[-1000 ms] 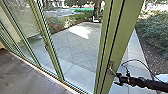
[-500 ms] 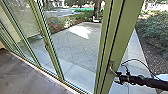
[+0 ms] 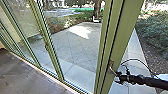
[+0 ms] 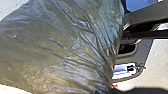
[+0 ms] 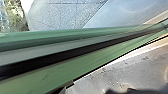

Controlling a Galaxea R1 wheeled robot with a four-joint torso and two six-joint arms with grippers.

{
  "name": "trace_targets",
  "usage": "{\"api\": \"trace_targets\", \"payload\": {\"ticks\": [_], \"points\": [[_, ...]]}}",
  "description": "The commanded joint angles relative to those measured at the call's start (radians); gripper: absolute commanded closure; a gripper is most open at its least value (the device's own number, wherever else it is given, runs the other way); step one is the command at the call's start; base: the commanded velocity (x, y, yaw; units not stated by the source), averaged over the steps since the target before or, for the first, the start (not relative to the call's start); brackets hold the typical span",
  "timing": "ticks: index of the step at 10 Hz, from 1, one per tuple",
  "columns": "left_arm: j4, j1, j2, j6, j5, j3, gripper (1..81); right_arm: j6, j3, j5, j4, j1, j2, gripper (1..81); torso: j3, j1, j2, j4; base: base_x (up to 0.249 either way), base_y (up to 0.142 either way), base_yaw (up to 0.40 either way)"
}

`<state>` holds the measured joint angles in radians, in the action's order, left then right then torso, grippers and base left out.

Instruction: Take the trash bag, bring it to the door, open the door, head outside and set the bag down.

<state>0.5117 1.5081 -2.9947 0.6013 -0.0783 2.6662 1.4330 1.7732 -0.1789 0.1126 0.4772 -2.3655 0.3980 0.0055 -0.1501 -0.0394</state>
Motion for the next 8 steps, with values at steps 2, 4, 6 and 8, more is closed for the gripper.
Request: {"api": "trace_targets", "payload": {"ticks": [2, 4, 6, 8], "points": [[-0.001, -0.007, 0.006, 0.002, 0.081, -0.002, 81.1, 0.038, 0.086, -0.221, -0.014, -0.122, 0.007, 1.0, 0.000, 0.000, 0.000, 0.000, 0.000, 0.000, 0.000], [-0.002, -0.007, 0.006, 0.003, 0.081, -0.002, 81.1, 0.038, 0.081, -0.223, -0.016, -0.143, 0.009, 1.0, 0.000, 0.000, 0.000, 0.000, 0.036, 0.000, 0.000], [-0.001, -0.005, 0.008, 0.003, 0.081, -0.002, 81.1, 0.038, 0.086, -0.223, -0.016, -0.157, 0.010, 1.0, 0.001, -0.001, 0.000, 0.000, 0.085, 0.000, 0.000], [-0.001, -0.005, 0.009, 0.003, 0.081, -0.003, 81.1, 0.038, 0.086, -0.223, -0.016, -0.163, 0.016, 1.0, 0.001, -0.003, -0.001, 0.000, 0.098, 0.000, 0.000]]}}
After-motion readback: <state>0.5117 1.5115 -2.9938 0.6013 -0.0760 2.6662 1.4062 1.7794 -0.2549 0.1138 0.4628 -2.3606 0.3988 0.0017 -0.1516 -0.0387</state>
